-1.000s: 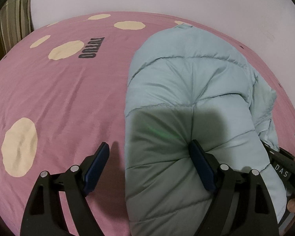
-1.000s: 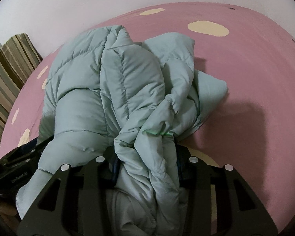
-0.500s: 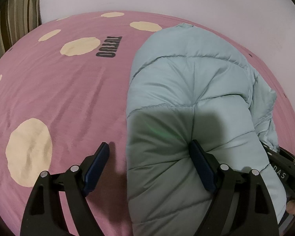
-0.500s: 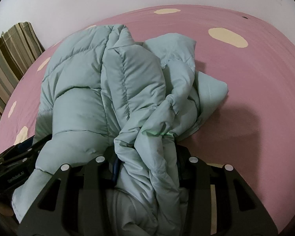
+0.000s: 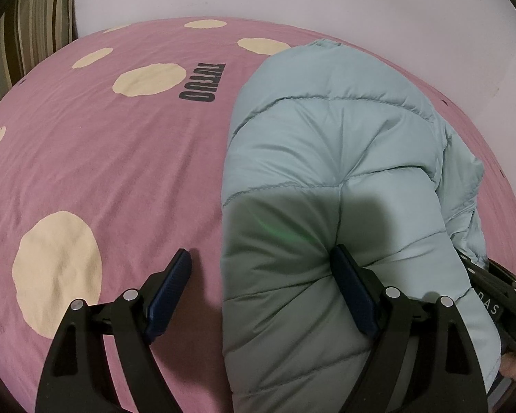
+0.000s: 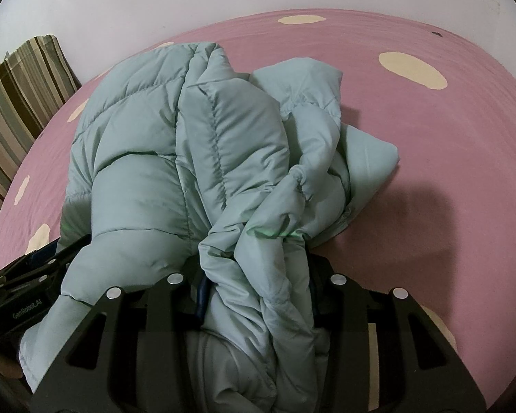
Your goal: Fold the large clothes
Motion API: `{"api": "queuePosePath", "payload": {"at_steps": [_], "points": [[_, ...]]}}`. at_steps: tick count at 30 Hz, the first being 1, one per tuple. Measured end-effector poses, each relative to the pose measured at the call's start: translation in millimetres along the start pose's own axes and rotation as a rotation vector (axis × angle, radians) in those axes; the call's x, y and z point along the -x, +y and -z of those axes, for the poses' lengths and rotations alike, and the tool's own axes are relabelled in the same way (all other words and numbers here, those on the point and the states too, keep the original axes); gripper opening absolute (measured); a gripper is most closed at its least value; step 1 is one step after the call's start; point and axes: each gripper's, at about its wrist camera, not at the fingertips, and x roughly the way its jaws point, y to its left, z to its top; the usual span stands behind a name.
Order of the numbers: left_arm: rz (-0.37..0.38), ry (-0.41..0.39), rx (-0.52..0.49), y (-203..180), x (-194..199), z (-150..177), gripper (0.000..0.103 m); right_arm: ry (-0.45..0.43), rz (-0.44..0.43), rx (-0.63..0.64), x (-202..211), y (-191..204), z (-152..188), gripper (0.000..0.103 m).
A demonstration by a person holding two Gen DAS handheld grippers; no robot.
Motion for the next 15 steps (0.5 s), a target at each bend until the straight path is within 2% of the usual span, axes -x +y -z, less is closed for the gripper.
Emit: {"api": "queuePosePath", "payload": {"at_steps": [11,15], "points": [[-0.003,0.000,-0.001,-0.2,0.4,0.2,0.083,-0.006,-0.002,-0.004,1.4,-3.8,2.2,0.040],[-0.016,0.001,-0.006,-2.1,2.4,-1.1,0.083,-0.013,-0.003,-0.014,4.8,-5.7,2.9,0.045]]}}
